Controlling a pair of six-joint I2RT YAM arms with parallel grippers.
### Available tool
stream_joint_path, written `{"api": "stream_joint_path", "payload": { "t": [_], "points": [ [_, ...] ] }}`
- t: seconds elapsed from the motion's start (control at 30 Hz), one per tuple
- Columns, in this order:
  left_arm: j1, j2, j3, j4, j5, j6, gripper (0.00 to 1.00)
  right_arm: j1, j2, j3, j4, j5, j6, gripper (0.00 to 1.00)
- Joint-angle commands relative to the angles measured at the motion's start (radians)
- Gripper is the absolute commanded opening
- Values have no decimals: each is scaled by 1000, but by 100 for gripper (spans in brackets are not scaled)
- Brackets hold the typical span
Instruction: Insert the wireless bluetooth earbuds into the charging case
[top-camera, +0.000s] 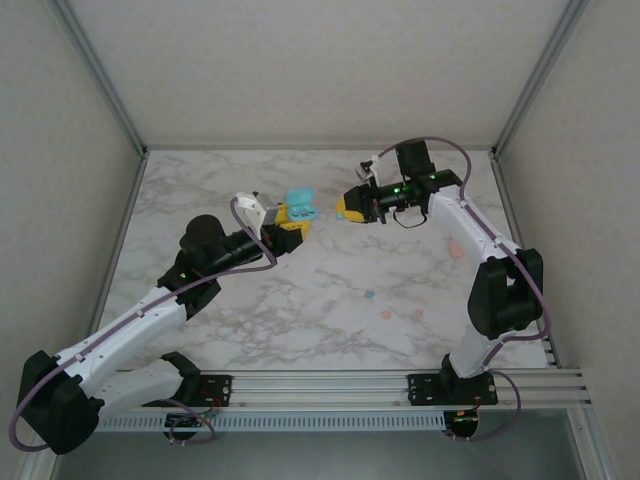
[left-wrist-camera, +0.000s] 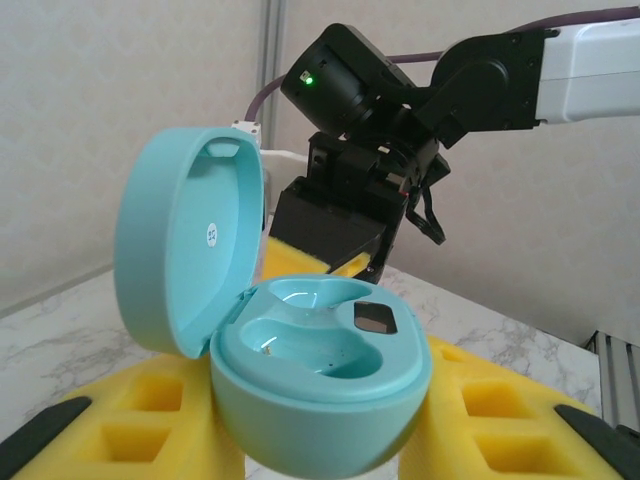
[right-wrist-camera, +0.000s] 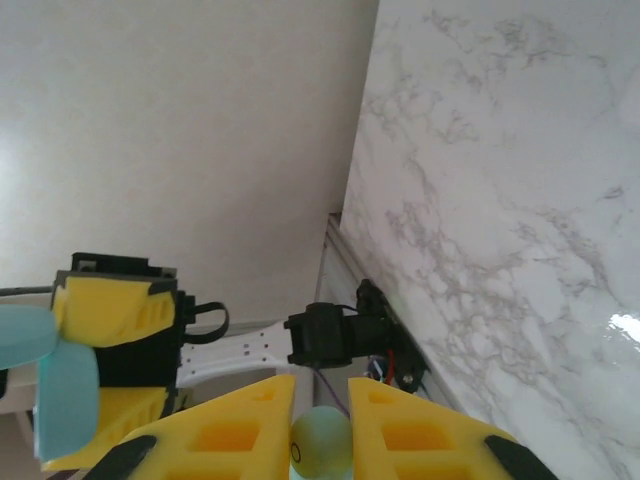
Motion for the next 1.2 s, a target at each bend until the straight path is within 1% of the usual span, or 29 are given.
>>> {"api": "stream_joint_path", "payload": {
  "t": [0.0, 0.3, 0.5, 0.73, 1.17],
  "points": [
    [10, -15, 16, -12, -4, 26, 22, 1, -53, 12, -2, -20, 26, 19],
    [6, 32, 21, -14, 36, 76, 22, 7, -162, 55, 0, 62, 67, 19],
    [-2, 65, 40, -2, 79, 108, 22, 39, -224, 76, 19, 97, 59, 20],
    [-10, 89, 57, 4, 101, 116, 21, 98, -222, 111, 17, 132, 40, 20],
    [-20, 104, 74, 34, 130, 81, 21, 146, -202, 120, 17, 200, 29, 20]
  ]
}}
